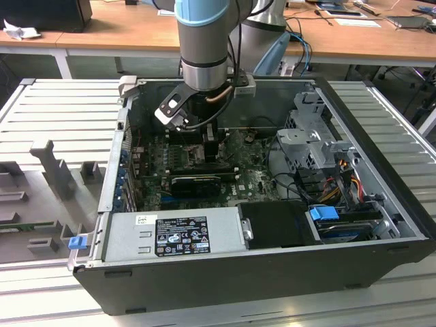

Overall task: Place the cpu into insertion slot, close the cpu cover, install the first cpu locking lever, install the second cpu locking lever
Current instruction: 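Place the cpu into insertion slot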

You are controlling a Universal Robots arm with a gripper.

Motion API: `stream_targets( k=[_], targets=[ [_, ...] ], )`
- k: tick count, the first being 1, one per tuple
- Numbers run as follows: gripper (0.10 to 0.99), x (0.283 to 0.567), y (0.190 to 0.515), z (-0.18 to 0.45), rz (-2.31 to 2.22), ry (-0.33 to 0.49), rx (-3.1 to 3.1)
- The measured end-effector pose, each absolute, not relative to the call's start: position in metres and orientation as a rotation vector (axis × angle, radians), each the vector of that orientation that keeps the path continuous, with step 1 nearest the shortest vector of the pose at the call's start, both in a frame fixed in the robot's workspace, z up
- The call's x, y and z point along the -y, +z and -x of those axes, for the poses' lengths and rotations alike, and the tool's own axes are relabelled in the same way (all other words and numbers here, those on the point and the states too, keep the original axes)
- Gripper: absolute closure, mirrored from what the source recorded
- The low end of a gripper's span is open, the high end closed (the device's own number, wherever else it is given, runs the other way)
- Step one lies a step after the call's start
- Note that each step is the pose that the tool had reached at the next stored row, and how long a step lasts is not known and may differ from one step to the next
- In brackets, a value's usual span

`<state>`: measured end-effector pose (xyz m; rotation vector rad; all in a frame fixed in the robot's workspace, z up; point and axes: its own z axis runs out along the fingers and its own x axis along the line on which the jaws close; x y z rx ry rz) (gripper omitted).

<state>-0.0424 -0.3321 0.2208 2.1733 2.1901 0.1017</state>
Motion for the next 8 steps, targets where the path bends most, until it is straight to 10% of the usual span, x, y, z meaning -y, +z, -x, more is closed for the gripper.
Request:
stream_targets(
  k=[8],
  targets=[
    [0.557, 0.3320, 0.2120, 0.0426, -2.173, 0.102, -2.190]
  ],
)
